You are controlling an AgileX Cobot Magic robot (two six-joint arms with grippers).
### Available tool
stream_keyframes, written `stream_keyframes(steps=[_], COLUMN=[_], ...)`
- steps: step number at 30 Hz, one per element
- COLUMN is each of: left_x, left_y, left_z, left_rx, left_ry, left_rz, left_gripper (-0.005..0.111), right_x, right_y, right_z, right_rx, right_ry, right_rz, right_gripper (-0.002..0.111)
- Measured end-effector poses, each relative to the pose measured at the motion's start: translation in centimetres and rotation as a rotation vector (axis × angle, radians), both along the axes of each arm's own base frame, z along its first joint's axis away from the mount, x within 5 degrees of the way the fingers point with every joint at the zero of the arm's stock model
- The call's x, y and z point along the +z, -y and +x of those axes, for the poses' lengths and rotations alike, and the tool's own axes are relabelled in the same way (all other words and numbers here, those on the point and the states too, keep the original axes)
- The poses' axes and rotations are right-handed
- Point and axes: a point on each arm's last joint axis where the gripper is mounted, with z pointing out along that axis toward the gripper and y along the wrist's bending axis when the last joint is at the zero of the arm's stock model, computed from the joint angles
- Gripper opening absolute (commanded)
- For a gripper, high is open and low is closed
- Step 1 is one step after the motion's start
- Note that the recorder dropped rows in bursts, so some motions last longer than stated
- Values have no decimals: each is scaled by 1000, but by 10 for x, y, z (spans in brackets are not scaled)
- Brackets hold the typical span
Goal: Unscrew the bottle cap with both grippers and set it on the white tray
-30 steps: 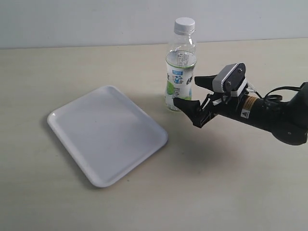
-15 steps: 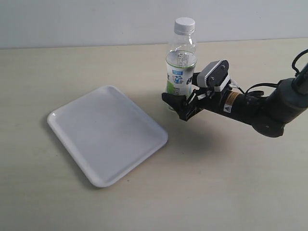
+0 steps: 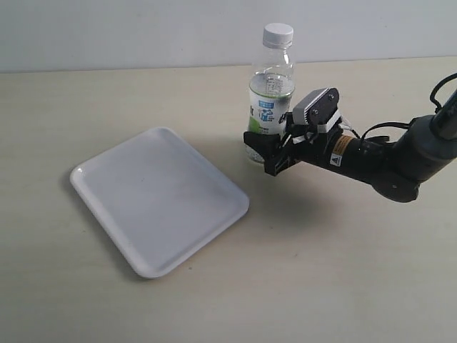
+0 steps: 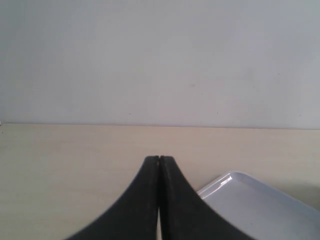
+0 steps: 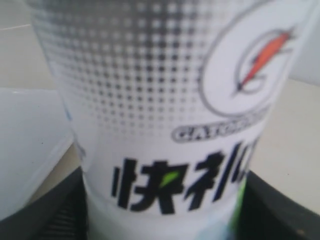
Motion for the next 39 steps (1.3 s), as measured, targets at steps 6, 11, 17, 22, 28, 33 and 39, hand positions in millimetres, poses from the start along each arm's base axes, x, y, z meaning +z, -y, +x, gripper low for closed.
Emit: stream_keyframes(steps=[6, 11, 17, 22, 28, 33, 39], left_x=[0, 0, 0, 0, 1, 11, 23], left_y=[0, 0, 0, 0, 0, 0, -1], left_z=[0, 0, 0, 0, 0, 0, -2], left_rx=[0, 0, 0, 0, 0, -5, -23], left_ry=[0, 0, 0, 0, 10, 107, 232], left_rz=[0, 0, 0, 0, 15, -200, -300], left_gripper=[0, 0, 0, 0, 0, 0, 0], right_x=[1, 0, 3, 4, 4, 4, 4], right_y=[0, -1, -2, -2, -2, -3, -3], right_z=[0, -1, -1, -1, -2, -2, -2], right_rx=[-10, 23, 47, 49, 65, 69, 69], right_ry=[-27, 8, 24, 25, 61, 69, 70], right_rz=[39, -14, -53, -57, -94, -99, -101], right_gripper=[0, 0, 0, 0, 0, 0, 0])
